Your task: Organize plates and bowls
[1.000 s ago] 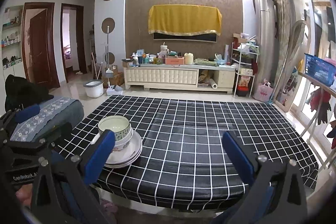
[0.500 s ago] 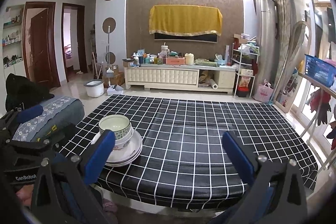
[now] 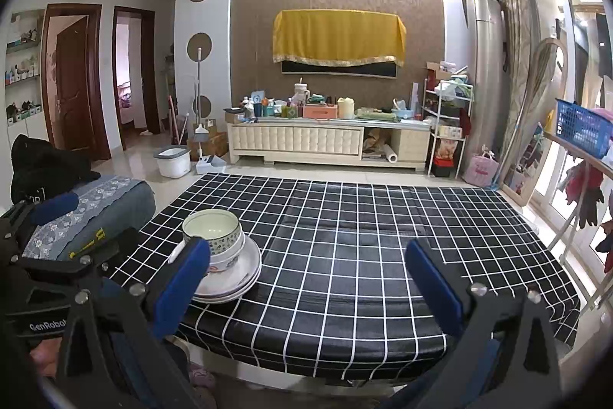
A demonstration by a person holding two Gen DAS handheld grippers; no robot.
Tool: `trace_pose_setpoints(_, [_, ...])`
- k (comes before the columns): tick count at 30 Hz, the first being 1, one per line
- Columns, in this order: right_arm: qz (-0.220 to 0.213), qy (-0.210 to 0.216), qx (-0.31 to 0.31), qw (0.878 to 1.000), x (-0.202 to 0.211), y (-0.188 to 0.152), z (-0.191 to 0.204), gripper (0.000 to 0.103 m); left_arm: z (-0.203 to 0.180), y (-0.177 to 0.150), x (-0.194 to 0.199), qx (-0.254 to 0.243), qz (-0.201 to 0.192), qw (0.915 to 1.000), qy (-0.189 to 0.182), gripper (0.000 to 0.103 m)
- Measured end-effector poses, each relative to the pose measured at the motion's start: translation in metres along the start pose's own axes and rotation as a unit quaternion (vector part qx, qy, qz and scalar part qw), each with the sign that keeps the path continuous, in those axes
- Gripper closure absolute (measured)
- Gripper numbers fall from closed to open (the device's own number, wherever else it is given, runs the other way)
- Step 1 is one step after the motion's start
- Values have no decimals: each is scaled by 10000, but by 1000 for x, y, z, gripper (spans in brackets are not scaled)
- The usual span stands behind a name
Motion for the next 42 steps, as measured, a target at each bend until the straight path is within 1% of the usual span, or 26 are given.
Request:
trace_pose_setpoints(9, [34, -4, -43, 10000, 0, 0, -4, 0, -2, 0, 3, -13, 30, 10000, -8, 0])
trace_pose_setpoints(16, [29, -20, -32, 10000, 1, 0, -4, 0, -1, -2, 2, 55, 42, 9999, -88, 0])
trace_pose_setpoints(25, [21, -65, -44, 10000, 2, -1, -5, 0, 1, -5, 0, 14, 76, 9998, -167, 0])
trace_pose_setpoints(29, [42, -64, -65, 9999, 3, -1, -6, 0, 3, -5, 0, 90, 65, 9997, -214, 0])
trace_pose_setpoints(36, [35, -81, -28, 10000, 4, 0, -6, 0, 5, -7, 1, 44, 93, 9998, -143, 0])
trace_pose_setpoints(42, [54, -96, -24, 9999, 5, 1, -9, 0, 6, -7, 3, 102, 89, 9998, -170, 0])
Point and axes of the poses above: each gripper's, at about its wrist camera, not at the fingertips, and x roughly against the way its jaws point, z to its left, y to its top, the point moved 10 cm from there along -x, roughly the way its jaws point, and after that the axes turned 4 degrees about -x, right-handed, at the moved point
